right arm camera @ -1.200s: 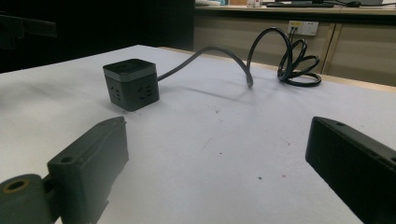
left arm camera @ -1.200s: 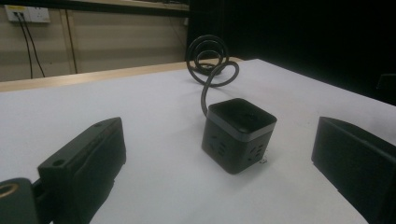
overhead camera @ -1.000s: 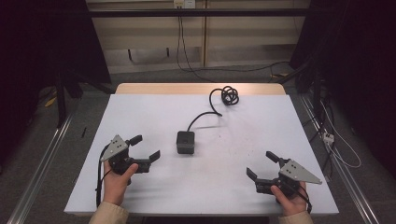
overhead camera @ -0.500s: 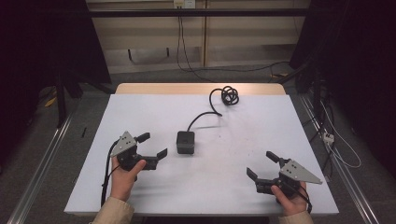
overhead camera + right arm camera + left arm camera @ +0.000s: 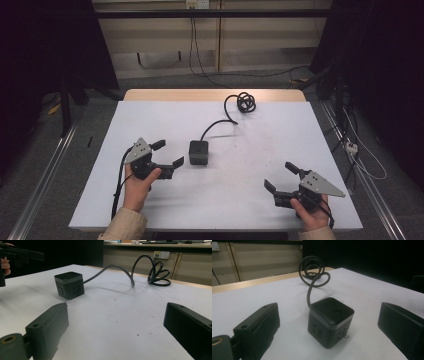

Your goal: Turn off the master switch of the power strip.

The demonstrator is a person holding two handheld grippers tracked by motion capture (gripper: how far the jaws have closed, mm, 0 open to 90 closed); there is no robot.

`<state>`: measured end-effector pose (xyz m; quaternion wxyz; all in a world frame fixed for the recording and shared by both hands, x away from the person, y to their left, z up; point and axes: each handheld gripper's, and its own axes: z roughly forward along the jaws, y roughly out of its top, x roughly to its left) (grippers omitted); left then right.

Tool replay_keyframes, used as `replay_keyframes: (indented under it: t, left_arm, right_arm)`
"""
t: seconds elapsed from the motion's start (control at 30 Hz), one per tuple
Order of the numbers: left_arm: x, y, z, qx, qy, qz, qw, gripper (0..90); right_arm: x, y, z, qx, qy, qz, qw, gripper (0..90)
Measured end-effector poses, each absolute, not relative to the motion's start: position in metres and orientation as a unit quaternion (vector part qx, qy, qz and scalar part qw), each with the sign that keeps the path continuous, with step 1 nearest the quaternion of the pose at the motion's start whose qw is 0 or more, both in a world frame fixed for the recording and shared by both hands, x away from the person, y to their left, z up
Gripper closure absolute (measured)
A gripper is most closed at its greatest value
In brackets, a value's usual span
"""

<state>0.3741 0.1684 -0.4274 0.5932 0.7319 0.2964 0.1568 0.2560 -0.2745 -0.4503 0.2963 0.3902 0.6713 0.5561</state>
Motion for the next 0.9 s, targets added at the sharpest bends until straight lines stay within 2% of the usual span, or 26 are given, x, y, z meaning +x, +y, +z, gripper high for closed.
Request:
replay_keyframes:
  t: [0.9]
  left_arm:
    - [0.386, 0.147, -0.426, 0.735, 0.291, 0.144, 0.595, 6.9]
  right_arm:
    - [0.256, -0.274, -0.45, 0.389, 0.673, 0.555, 0.296, 5.4]
